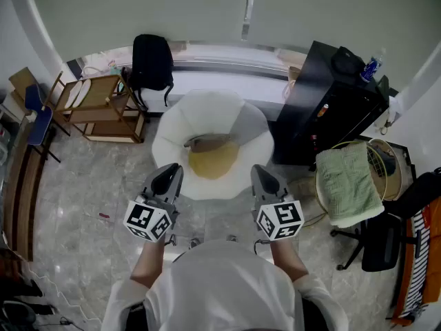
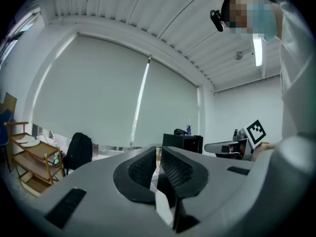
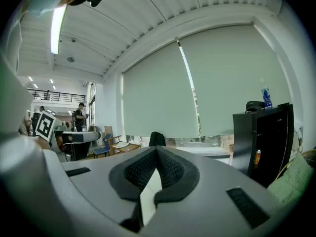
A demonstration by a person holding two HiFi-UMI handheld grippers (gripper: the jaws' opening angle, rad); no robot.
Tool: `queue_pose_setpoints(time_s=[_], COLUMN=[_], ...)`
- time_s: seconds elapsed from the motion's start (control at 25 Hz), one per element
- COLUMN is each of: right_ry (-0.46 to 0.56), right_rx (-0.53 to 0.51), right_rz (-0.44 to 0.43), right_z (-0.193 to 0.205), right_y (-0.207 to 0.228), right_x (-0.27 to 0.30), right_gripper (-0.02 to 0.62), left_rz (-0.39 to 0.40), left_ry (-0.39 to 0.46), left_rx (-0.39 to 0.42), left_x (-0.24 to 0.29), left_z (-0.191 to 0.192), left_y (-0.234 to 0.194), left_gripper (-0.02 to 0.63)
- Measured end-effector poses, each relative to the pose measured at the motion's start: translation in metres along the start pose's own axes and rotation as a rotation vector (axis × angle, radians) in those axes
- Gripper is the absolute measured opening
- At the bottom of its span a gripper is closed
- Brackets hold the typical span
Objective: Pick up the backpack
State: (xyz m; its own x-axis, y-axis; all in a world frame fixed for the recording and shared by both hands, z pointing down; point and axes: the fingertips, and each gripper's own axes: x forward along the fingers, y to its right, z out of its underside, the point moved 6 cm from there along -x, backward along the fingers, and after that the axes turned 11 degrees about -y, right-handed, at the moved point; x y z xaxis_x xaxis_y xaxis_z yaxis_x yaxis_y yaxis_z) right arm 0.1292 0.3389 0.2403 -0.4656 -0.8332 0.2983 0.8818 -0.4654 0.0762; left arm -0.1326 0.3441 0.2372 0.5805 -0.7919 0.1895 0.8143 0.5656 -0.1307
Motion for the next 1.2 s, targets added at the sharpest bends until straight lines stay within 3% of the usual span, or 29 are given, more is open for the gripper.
queue_pose_setpoints(time_s=[0.56,1.2], right_ry=[0.054,-0.013], right_rx=[0.046,0.045], right_rz=[-0.052,-0.083], right_z=[0.002,0.026], right_y=[0.013,0.063], right_x=[-0.005,-0.014], right_gripper=[0.029,0.029], left_rz=[-0.024,-0.104], left_ry=[-0.006,-0.008], left_rx=[-0.023,-0.046], left_x=[0.006,0.025], left_z=[0.006,0.026], left_y=[0.013,0.045], left_gripper=[0.061,0.061])
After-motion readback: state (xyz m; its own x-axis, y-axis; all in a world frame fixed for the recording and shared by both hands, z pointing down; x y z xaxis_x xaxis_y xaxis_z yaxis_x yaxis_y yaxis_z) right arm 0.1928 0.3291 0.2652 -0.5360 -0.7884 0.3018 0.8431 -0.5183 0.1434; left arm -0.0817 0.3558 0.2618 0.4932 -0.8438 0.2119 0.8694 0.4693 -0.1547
